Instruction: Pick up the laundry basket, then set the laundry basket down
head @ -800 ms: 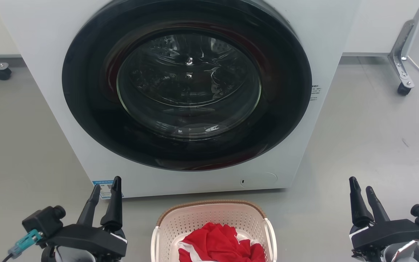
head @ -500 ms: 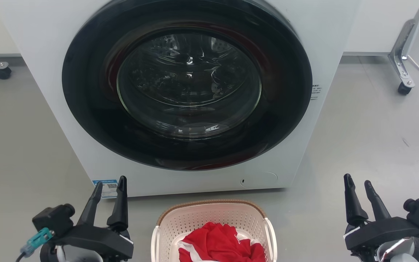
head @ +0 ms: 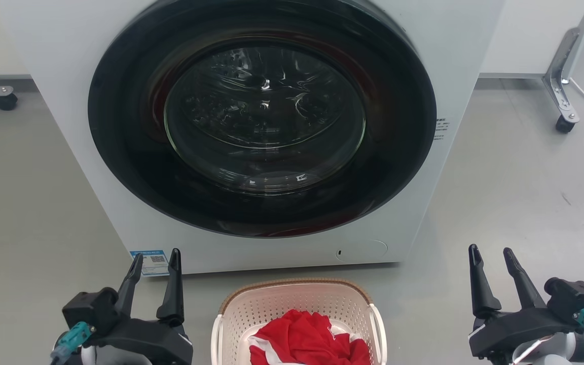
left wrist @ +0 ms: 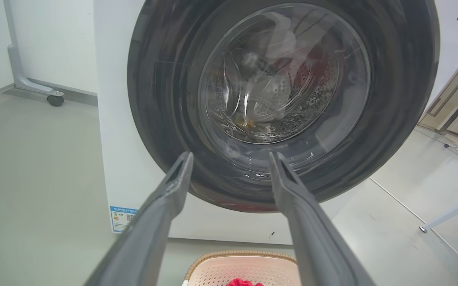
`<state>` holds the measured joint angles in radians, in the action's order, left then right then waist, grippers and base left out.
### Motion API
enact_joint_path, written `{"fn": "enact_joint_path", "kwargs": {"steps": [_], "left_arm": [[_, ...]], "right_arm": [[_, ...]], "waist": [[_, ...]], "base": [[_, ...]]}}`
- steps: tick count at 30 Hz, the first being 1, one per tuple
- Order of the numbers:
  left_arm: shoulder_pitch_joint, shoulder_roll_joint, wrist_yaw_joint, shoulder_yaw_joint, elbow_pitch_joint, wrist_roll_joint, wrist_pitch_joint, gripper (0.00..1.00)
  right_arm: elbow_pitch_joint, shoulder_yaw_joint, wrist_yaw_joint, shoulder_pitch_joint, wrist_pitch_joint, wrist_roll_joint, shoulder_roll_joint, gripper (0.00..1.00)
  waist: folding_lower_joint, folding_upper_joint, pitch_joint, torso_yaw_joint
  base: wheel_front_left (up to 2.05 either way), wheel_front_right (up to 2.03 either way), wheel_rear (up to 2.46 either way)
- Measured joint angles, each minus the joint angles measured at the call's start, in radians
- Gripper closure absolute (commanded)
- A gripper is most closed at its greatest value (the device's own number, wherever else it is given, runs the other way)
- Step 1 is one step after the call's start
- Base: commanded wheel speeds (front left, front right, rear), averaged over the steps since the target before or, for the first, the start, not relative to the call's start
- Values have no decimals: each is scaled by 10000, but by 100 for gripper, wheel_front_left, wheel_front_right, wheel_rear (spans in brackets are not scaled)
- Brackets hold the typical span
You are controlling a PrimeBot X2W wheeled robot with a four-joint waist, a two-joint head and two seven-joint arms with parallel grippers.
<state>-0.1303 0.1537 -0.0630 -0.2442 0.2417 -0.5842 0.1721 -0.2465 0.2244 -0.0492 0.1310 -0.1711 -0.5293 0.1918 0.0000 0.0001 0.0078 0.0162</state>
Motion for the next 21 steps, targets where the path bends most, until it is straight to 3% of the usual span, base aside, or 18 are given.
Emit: {"fn": "enact_joint_path", "kwargs": {"steps": [21], "left_arm": [[-74,-119,-525,-472,443,2491,414,0]], "right_arm": [[-50,535,-403,-1,-780,2374,121,0]], "waist": [[0,0,16,34]], "base": [[0,0,0]]}}
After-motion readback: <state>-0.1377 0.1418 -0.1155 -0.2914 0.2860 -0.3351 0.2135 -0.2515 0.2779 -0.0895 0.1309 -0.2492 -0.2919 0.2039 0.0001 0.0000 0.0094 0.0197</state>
